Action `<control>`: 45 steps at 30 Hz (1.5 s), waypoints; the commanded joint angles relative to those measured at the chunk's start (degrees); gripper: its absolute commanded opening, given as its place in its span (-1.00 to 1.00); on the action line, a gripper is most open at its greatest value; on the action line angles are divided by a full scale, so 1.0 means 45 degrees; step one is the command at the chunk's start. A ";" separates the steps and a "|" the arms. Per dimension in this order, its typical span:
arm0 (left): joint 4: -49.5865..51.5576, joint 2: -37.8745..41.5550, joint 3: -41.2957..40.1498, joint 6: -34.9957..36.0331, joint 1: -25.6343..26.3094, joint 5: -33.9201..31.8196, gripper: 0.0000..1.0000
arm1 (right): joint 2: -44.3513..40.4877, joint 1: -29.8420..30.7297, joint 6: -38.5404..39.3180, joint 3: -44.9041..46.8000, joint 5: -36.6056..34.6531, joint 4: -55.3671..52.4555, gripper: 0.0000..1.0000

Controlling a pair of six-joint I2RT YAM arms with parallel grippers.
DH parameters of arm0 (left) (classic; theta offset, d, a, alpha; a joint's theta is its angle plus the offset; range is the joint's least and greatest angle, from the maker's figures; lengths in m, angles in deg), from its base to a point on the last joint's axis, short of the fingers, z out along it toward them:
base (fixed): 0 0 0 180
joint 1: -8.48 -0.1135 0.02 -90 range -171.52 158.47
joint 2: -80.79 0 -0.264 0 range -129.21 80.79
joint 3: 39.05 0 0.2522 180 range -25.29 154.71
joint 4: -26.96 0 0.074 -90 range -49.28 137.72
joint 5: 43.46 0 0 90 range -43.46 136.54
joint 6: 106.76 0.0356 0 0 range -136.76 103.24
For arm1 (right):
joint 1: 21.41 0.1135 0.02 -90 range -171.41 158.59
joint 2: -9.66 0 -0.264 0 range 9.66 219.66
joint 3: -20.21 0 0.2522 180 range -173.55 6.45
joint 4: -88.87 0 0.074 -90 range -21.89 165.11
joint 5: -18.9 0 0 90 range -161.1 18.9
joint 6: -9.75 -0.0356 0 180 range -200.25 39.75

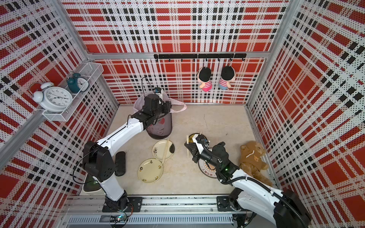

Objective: Remove the packaging of disposable chopsticks
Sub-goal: Place the packet bag in the trash bin.

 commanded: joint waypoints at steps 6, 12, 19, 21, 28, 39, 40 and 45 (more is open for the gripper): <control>0.0066 0.0296 0.0094 0.0141 0.0131 0.0030 0.20 | 0.0117 -0.0062 0.0232 -0.0052 -0.0120 -0.0014 -1.00; -0.0180 0.0593 -0.0281 0.0103 0.0126 0.0368 0.43 | 0.0095 -0.0062 0.0212 -0.0023 -0.0130 0.0003 -1.00; -0.0155 0.0795 -0.0221 0.0082 0.0071 0.0135 0.44 | 0.0136 -0.0063 0.0212 -0.0063 -0.0140 -0.0035 -1.00; -0.0053 0.0723 -0.0267 0.0101 0.0053 0.0042 0.43 | 0.0115 -0.0062 0.0231 -0.0054 -0.0140 -0.0035 -1.00; 0.0443 0.0067 -0.0051 0.0082 0.0001 0.0091 0.42 | 0.0126 -0.0062 0.0212 -0.0055 -0.0152 -0.0027 -1.00; 0.1104 -0.0533 0.0637 0.0043 -0.0065 -0.0208 0.66 | 0.0117 -0.0062 0.0232 -0.0069 -0.0213 -0.0055 -1.00; 0.1140 -0.0560 0.0710 0.0053 -0.0064 -0.0224 0.67 | 0.0132 -0.0060 0.0251 -0.0058 -0.0219 -0.0056 -1.00; 0.1180 -0.0394 0.1312 0.0024 -0.0079 -0.0280 0.91 | 0.0174 -0.0062 0.0242 -0.0093 -0.0237 -0.0046 -1.00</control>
